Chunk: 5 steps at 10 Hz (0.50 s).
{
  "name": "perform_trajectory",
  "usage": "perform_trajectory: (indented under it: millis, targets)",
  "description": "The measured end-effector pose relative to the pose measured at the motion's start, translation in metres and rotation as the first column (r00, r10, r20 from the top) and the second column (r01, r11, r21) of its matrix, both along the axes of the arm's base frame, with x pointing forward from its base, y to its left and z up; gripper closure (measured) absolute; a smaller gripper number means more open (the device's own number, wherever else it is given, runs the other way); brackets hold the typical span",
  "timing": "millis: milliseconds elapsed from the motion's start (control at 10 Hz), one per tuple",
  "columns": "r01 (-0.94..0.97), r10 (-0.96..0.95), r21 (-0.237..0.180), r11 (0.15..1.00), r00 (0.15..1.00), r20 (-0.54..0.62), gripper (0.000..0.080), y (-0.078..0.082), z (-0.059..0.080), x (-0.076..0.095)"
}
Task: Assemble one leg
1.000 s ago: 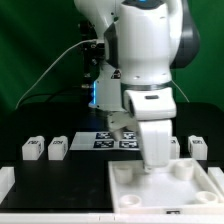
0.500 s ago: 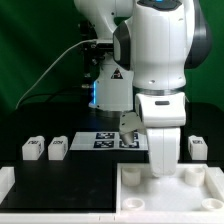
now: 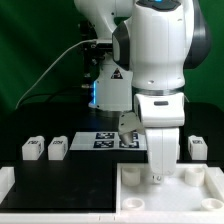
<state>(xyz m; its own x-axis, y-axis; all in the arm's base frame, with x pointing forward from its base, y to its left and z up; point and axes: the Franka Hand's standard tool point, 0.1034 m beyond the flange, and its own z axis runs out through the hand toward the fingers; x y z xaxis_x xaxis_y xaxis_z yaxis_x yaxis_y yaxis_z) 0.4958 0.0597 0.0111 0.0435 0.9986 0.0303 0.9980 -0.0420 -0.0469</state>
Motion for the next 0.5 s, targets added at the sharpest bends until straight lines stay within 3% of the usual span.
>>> perform_trajectory:
  millis: [100, 500]
  targets:
    - [0.000, 0.000, 0.000, 1.000, 1.000, 0.000, 0.0193, -0.0002, 0.0000, 0.0000]
    - [0.002, -0.002, 0.000, 1.000, 1.000, 0.000, 0.0152, -0.0010, 0.0000, 0.0001]
